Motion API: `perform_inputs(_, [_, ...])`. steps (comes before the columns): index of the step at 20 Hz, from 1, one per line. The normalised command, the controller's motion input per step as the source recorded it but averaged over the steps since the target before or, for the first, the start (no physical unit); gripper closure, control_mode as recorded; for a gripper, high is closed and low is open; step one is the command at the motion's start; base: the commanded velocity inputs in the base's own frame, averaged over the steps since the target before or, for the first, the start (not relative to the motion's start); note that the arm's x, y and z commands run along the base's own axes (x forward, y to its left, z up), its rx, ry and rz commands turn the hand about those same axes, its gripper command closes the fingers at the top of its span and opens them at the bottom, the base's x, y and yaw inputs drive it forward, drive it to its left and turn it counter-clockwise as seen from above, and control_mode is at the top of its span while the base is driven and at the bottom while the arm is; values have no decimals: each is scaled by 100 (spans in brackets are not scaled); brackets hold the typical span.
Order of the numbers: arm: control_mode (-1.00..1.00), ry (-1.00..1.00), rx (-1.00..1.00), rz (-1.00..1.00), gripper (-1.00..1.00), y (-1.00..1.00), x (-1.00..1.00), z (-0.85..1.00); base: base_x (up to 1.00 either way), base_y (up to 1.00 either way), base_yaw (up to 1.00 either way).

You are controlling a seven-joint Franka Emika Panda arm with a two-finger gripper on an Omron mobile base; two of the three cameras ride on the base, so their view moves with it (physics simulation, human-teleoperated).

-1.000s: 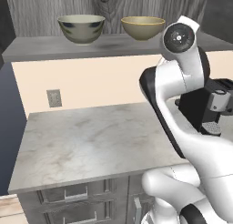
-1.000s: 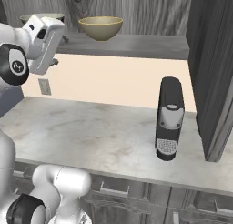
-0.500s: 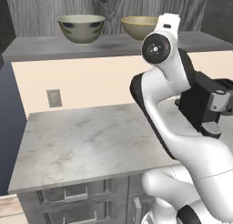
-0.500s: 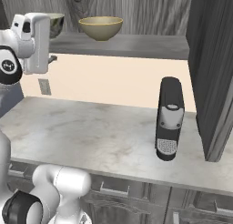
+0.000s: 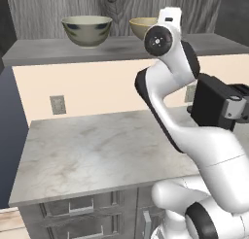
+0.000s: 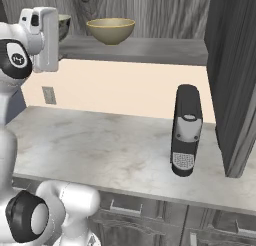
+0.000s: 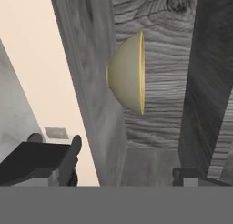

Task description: Pick up the bowls from the cabinet and place each bowl in front of a stool on the dining counter.

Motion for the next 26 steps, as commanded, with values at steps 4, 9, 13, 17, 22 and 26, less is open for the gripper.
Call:
perform_inputs(4, [-100, 15, 4, 2, -100, -1, 47, 0, 0, 0, 0])
perform_inputs(9, [-100, 10, 9, 2, -100, -2, 51, 0, 0, 0, 0])
perform_inputs(13, [-100, 5, 5, 0, -100, 0, 43, 0, 0, 0, 0])
perform_inputs(17, [-100, 2, 0, 0, -100, 0, 28, 0, 0, 0, 0])
perform_inputs(22, [-100, 0, 0, 0, -100, -1, 25, -5, 0, 0, 0])
perform_inputs(26, [-100, 0, 0, 0, -100, 0, 26, -9, 0, 0, 0])
